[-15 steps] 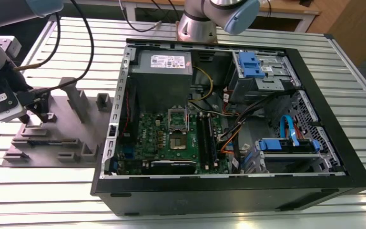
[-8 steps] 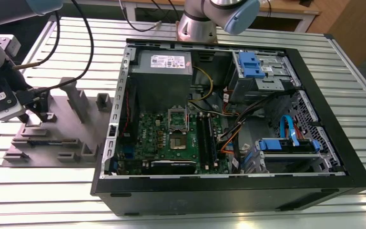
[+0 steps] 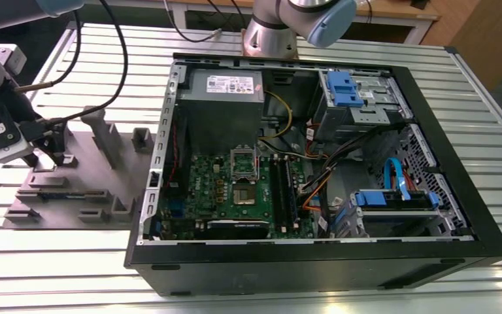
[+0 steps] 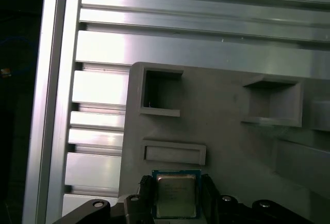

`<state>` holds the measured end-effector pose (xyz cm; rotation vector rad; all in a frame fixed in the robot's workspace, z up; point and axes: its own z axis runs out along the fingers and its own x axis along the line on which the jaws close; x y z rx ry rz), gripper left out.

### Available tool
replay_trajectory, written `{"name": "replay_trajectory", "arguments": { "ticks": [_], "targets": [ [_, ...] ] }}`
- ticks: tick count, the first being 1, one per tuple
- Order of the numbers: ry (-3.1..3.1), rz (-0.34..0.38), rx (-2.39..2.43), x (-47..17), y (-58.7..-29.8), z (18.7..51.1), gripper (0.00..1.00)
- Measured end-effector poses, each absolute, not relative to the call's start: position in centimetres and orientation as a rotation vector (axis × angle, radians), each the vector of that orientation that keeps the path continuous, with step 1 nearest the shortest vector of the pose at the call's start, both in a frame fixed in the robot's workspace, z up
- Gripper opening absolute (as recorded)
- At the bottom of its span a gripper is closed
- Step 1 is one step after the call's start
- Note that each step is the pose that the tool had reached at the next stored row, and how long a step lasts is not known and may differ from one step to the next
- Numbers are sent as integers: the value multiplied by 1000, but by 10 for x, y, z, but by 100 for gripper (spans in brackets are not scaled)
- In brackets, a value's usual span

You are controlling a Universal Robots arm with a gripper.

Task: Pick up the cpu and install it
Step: 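Pick up the cpu and move it towards the insertion slot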

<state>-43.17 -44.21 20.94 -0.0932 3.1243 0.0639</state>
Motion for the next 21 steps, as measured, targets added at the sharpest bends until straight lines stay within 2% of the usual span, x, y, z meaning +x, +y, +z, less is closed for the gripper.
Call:
{"name": "replay_trajectory", "arguments": {
  "ticks": [21],
  "targets": [
    [3125, 64, -93, -432, -442, 214, 47]
  ]
}}
